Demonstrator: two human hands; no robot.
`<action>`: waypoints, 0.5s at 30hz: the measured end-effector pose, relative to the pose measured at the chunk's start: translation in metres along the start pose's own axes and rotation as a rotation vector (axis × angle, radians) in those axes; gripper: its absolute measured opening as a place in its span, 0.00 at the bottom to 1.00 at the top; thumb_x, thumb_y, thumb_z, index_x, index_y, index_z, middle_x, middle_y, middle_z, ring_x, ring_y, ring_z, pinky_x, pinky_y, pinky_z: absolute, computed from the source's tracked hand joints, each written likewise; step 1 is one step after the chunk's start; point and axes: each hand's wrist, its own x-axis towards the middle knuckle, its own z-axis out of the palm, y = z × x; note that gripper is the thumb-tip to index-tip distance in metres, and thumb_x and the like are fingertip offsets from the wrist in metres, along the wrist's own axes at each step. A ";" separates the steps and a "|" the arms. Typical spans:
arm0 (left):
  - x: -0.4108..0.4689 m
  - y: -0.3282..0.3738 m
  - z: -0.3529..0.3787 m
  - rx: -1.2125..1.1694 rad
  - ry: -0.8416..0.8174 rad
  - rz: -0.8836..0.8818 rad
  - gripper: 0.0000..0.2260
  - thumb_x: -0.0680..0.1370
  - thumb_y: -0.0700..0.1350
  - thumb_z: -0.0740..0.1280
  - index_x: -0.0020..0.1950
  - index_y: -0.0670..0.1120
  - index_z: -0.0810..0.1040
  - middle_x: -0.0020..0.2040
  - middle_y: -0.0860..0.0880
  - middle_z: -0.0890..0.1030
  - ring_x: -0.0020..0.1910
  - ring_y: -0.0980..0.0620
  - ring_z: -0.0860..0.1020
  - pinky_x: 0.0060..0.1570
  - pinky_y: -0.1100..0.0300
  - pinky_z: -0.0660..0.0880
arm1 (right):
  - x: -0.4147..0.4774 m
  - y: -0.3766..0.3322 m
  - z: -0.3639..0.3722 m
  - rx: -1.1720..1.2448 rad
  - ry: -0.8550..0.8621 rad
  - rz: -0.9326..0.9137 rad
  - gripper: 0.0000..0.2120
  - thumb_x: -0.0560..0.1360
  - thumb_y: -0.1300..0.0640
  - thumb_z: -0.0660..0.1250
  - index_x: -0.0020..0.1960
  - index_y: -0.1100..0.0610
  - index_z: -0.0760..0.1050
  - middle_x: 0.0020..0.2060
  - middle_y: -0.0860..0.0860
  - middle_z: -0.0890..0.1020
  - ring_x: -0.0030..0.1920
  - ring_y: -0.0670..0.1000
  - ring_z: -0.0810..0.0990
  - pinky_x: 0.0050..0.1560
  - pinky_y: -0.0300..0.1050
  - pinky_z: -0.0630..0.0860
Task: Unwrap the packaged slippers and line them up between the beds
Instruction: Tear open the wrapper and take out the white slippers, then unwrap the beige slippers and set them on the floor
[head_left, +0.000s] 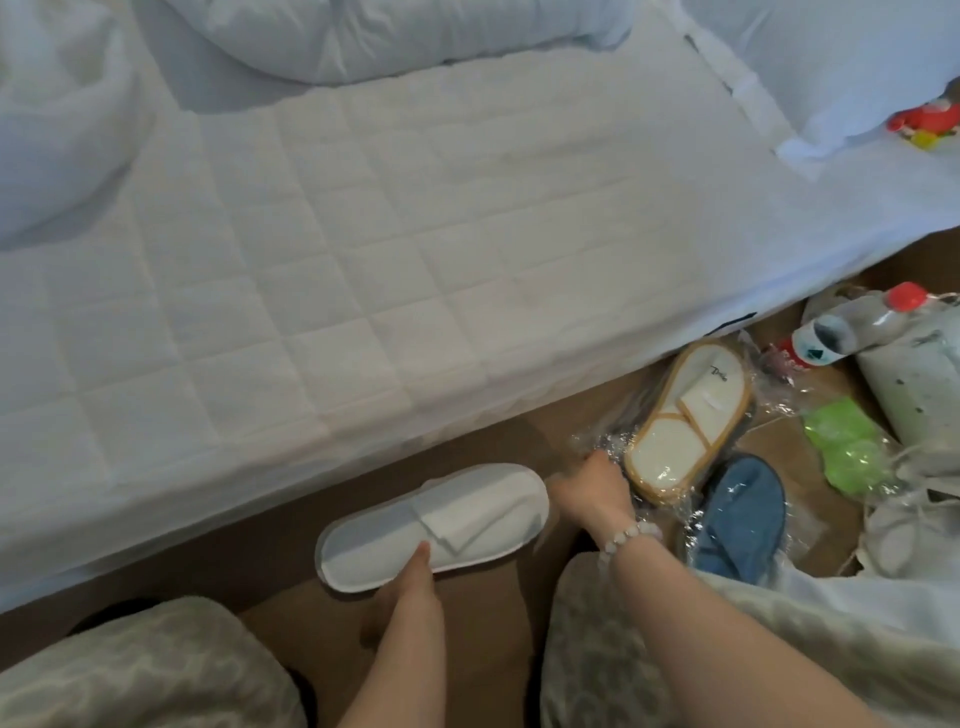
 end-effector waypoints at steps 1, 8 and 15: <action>-0.006 0.001 0.002 0.112 0.068 0.034 0.42 0.66 0.54 0.76 0.70 0.34 0.64 0.66 0.34 0.71 0.61 0.36 0.73 0.58 0.46 0.73 | 0.010 0.002 -0.011 0.042 0.063 0.054 0.30 0.71 0.54 0.66 0.69 0.63 0.62 0.67 0.59 0.69 0.67 0.60 0.69 0.64 0.52 0.70; -0.090 0.023 0.055 0.434 -0.017 0.554 0.25 0.74 0.49 0.70 0.63 0.33 0.68 0.61 0.33 0.74 0.62 0.35 0.73 0.60 0.49 0.67 | 0.084 0.048 -0.075 0.537 0.196 0.395 0.31 0.76 0.53 0.65 0.72 0.66 0.58 0.70 0.62 0.65 0.70 0.61 0.65 0.67 0.52 0.63; -0.104 0.022 0.128 0.628 -0.385 0.655 0.17 0.75 0.54 0.68 0.53 0.44 0.67 0.49 0.41 0.80 0.51 0.40 0.80 0.55 0.45 0.76 | 0.112 0.058 -0.057 0.543 0.258 0.549 0.43 0.67 0.48 0.74 0.71 0.66 0.57 0.67 0.61 0.69 0.66 0.60 0.71 0.64 0.54 0.71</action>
